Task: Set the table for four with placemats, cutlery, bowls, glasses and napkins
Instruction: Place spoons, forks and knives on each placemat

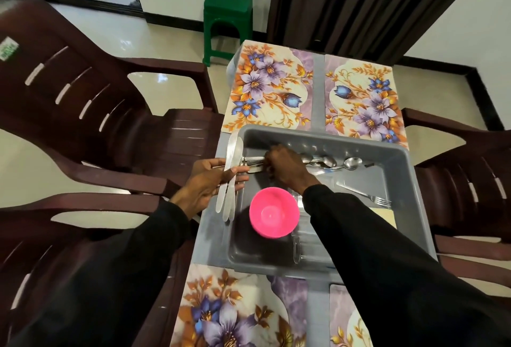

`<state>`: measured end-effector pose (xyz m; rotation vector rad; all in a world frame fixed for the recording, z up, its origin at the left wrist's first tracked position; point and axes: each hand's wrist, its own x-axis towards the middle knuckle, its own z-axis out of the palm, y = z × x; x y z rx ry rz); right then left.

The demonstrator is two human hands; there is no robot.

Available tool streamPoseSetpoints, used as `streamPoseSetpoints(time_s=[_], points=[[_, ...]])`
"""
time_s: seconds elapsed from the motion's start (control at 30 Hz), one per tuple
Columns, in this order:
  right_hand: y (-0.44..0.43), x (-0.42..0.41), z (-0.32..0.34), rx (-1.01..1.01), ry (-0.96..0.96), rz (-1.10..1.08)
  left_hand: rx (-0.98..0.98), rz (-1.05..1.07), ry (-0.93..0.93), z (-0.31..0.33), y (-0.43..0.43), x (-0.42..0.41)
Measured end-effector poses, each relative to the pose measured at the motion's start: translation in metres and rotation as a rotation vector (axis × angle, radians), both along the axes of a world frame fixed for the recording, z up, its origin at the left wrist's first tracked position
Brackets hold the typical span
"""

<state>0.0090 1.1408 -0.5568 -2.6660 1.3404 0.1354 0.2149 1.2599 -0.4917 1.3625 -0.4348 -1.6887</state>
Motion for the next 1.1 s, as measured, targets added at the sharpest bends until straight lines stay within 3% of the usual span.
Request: streamPoseSetpoints(time_s=[0.27, 0.43, 0.53, 0.67, 0.77, 1.1], points=[[-0.005, 0.002, 0.005, 0.063, 0.069, 0.115, -0.019, 0.034, 0.037, 0.008, 0.014, 0.0], [0.002, -0.005, 0.018, 0.171, -0.381, -0.096, -0.022, 0.034, 0.076, 0.019, 0.025, 0.002], [0.011, -0.006, 0.047, 0.31, -0.69, -0.238, -0.024, 0.049, 0.084, 0.026, 0.031, 0.0], [0.022, -0.015, 0.091, 0.341, -0.994, -0.388, -0.036, 0.075, 0.116, 0.04, 0.044, -0.006], [0.041, -0.032, 0.123, 0.523, -1.301, -0.551, -0.043, 0.107, 0.185, 0.054, 0.059, -0.011], [0.142, -0.099, 0.175, 0.604, -1.438, -0.751, -0.054, 0.019, 0.16, 0.098, 0.131, -0.049]])
